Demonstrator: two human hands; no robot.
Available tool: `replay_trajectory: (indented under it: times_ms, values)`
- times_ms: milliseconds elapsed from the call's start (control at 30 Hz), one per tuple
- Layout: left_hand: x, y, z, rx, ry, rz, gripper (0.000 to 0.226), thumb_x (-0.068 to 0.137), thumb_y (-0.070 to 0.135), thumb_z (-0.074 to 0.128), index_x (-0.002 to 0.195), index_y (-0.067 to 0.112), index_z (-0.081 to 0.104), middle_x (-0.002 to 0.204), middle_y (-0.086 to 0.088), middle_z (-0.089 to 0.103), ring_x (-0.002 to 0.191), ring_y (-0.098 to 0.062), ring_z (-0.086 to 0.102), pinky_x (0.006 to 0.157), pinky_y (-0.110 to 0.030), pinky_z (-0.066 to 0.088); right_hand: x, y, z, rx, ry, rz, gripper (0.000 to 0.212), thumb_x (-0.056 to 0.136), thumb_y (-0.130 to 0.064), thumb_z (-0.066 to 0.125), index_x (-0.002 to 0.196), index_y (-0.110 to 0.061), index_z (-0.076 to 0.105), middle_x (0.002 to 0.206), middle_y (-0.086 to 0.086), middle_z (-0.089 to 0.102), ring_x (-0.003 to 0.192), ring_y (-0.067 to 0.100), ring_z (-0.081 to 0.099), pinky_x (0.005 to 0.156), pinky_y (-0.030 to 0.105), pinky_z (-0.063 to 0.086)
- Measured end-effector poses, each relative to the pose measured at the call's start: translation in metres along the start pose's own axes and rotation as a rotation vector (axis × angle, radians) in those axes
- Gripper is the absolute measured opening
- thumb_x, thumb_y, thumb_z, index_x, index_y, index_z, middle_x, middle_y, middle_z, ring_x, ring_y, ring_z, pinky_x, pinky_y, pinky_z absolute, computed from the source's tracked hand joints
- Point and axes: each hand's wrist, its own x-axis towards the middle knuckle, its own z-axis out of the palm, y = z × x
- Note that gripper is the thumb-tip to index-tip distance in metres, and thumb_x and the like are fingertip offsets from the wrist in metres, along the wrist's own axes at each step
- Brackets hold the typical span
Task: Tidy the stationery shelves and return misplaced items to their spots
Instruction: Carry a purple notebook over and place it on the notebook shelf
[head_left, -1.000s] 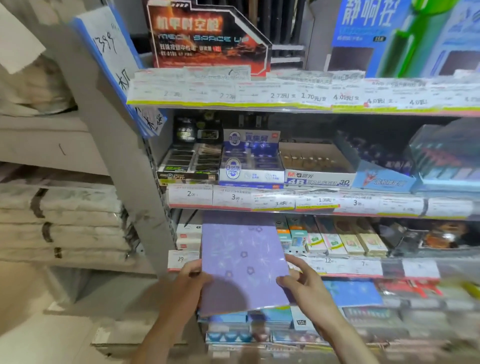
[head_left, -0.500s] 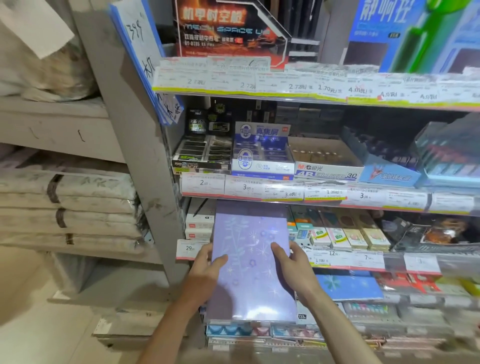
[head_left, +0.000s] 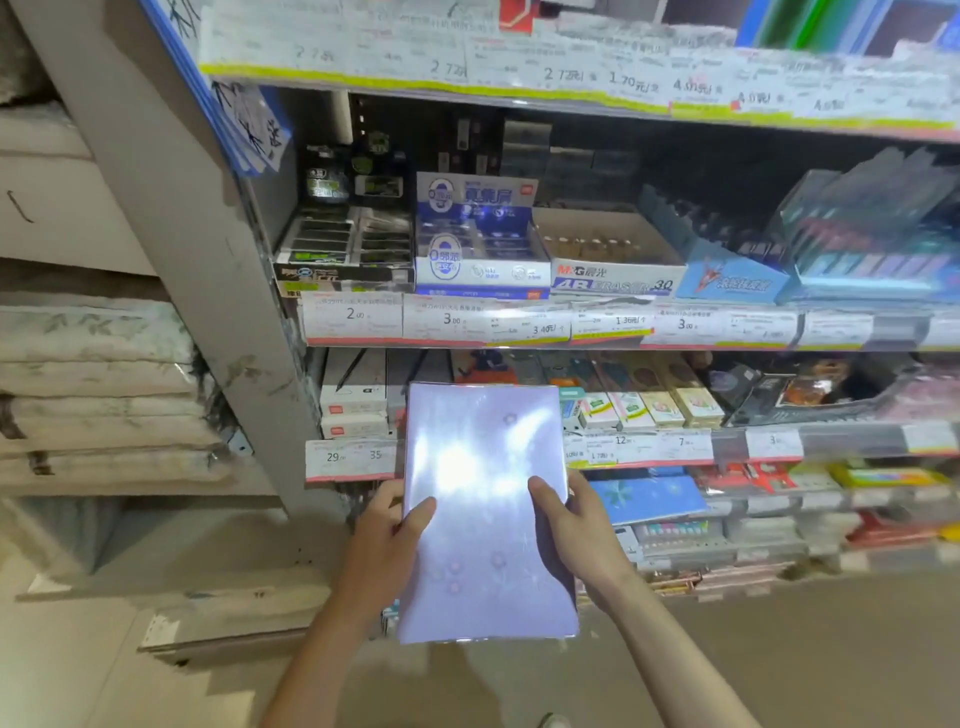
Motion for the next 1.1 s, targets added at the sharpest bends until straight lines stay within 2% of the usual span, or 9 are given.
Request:
replay_trajectory:
  times_ms: [67, 133, 300, 500, 633, 767, 967, 1033, 1100]
  values:
    - [-0.006, -0.001, 0.007, -0.002, -0.018, 0.014, 0.023, 0.079, 0.060, 0.056, 0.092, 0.040, 0.054, 0.078, -0.024, 0.062, 0.070, -0.038, 0.063, 0.078, -0.059, 0.049, -0.010, 0.008, -0.008, -0.009, 0.021, 0.014, 0.015, 0.101, -0.029, 0.056, 0.113, -0.024, 0.063, 0.106, -0.014, 0.074, 0.099, 0.000, 0.068, 0.085, 0.024, 0.050]
    - [-0.013, 0.005, 0.017, -0.015, -0.039, 0.029, 0.012, 0.084, 0.054, 0.058, 0.093, 0.047, 0.055, 0.083, -0.027, 0.064, 0.076, -0.043, 0.064, 0.075, -0.057, 0.051, -0.018, 0.015, -0.019, -0.028, 0.051, 0.013, 0.015, 0.101, -0.030, 0.056, 0.110, -0.023, 0.064, 0.105, -0.012, 0.074, 0.098, 0.001, 0.068, 0.083, 0.022, 0.049]
    - [-0.030, 0.032, 0.055, -0.084, -0.081, 0.035, 0.007, 0.097, 0.021, 0.060, 0.102, 0.025, 0.057, 0.086, 0.009, 0.076, 0.080, -0.017, 0.073, 0.078, -0.046, 0.054, -0.034, 0.019, -0.058, -0.017, 0.130, -0.016, 0.012, 0.100, -0.030, 0.057, 0.105, -0.022, 0.064, 0.098, -0.012, 0.073, 0.085, -0.002, 0.066, 0.070, 0.010, 0.046]
    - [-0.047, 0.068, 0.115, -0.130, -0.163, 0.135, 0.007, 0.099, 0.017, 0.058, 0.105, 0.020, 0.058, 0.100, -0.004, 0.077, 0.093, -0.026, 0.073, 0.087, -0.055, 0.056, -0.051, 0.024, -0.130, 0.048, 0.217, -0.063, 0.014, 0.100, -0.031, 0.058, 0.110, -0.024, 0.064, 0.105, -0.008, 0.075, 0.099, 0.010, 0.070, 0.091, 0.036, 0.053]
    - [-0.063, 0.102, 0.181, -0.104, -0.159, 0.154, 0.005, 0.098, 0.018, 0.059, 0.102, 0.019, 0.056, 0.093, 0.004, 0.077, 0.086, -0.021, 0.074, 0.086, -0.055, 0.055, -0.065, 0.032, -0.201, 0.089, 0.265, -0.097, 0.018, 0.099, -0.034, 0.058, 0.114, -0.026, 0.064, 0.111, -0.007, 0.074, 0.104, 0.012, 0.070, 0.097, 0.045, 0.052]
    - [-0.088, 0.139, 0.263, -0.090, -0.221, 0.224, 0.004, 0.099, 0.021, 0.058, 0.101, 0.021, 0.056, 0.096, 0.004, 0.077, 0.086, -0.022, 0.074, 0.081, -0.053, 0.057, -0.085, 0.041, -0.292, 0.102, 0.334, -0.133, 0.018, 0.099, -0.033, 0.057, 0.115, -0.026, 0.063, 0.113, -0.009, 0.072, 0.104, 0.009, 0.068, 0.094, 0.040, 0.053]
    - [-0.115, 0.200, 0.393, -0.060, -0.306, 0.344, 0.007, 0.099, 0.022, 0.058, 0.104, 0.026, 0.055, 0.095, 0.007, 0.077, 0.082, -0.015, 0.074, 0.071, -0.039, 0.057, -0.115, 0.049, -0.431, 0.104, 0.480, -0.202, 0.018, 0.100, -0.031, 0.057, 0.116, -0.026, 0.064, 0.110, -0.014, 0.071, 0.091, -0.007, 0.066, 0.072, 0.019, 0.048]
    - [-0.120, 0.220, 0.431, -0.060, -0.342, 0.370, 0.006, 0.099, 0.022, 0.058, 0.103, 0.025, 0.055, 0.094, 0.006, 0.077, 0.079, -0.014, 0.074, 0.062, -0.030, 0.056, -0.121, 0.048, -0.471, 0.099, 0.523, -0.211, 0.014, 0.099, -0.032, 0.057, 0.112, -0.031, 0.063, 0.109, -0.016, 0.070, 0.092, -0.007, 0.066, 0.073, 0.023, 0.049]
    - [-0.119, 0.238, 0.466, -0.050, -0.365, 0.410, 0.005, 0.099, 0.023, 0.058, 0.103, 0.025, 0.055, 0.094, 0.005, 0.077, 0.080, -0.018, 0.074, 0.062, -0.033, 0.055, -0.121, 0.046, -0.508, 0.105, 0.573, -0.222, 0.009, 0.099, -0.031, 0.058, 0.107, -0.032, 0.063, 0.106, -0.016, 0.070, 0.090, -0.006, 0.067, 0.074, 0.027, 0.050]
